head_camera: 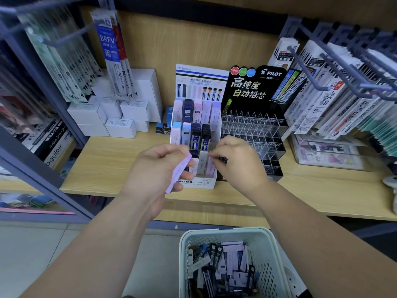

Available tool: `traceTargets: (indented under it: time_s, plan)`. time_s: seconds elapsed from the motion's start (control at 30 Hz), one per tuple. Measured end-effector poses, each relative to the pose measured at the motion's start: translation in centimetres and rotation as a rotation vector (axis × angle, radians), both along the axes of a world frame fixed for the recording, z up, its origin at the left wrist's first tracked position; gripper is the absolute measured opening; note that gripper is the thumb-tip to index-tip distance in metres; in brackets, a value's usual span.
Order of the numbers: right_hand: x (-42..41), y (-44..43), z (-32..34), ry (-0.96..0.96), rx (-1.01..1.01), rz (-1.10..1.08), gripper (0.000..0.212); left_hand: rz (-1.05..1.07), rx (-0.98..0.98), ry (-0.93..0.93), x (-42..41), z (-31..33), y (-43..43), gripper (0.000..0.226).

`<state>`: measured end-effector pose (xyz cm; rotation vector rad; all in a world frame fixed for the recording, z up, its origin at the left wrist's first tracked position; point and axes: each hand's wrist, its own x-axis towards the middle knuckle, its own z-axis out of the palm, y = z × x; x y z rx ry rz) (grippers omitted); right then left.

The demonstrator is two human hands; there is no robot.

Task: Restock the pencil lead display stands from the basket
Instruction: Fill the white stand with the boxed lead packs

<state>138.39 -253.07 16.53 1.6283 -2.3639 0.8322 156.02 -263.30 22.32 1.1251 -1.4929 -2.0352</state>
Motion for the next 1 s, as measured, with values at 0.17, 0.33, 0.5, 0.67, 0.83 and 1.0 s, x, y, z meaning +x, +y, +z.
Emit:
traceTargets:
  time_s: [0.17, 0.33, 0.5, 0.67, 0.83, 1.0]
  plan:
    - [0.0, 0.2, -0.1, -0.068, 0.011, -0.016, 0.014, -0.002, -0.028, -0.043, -0.2, -0.3, -0.1, 0.022]
    - [2.0, 0.6, 3.0, -0.781, -0.195, 0.01, 0.01, -0.082, 0.011, -0.014, -0.9, -0.7, 0.1, 0.025]
    - [2.8, 1.0, 4.5, -0.936, -0.193, 0.133, 0.008, -0.125, 0.145, 0.104, -1.6, -0.5, 0.2, 0.037]
    - [2.0, 1.1, 5.0, -0.904, -0.2, 0.133, 0.009, -0.028, -0.032, 0.064, -2.3, -0.7, -0.1, 0.013]
    - [-0.3, 1.7, 5.4, -0.737, -0.118, -0.003, 0.011, 0.374, -0.344, -0.157, -1.8, -2.7, -3.1, 0.012]
    - [-0.6, 1.4, 4.7, -0.454, 0.063, -0.061, 0.015, 0.191, -0.137, -0.255, -2.0, -5.1, -3.5, 0.026]
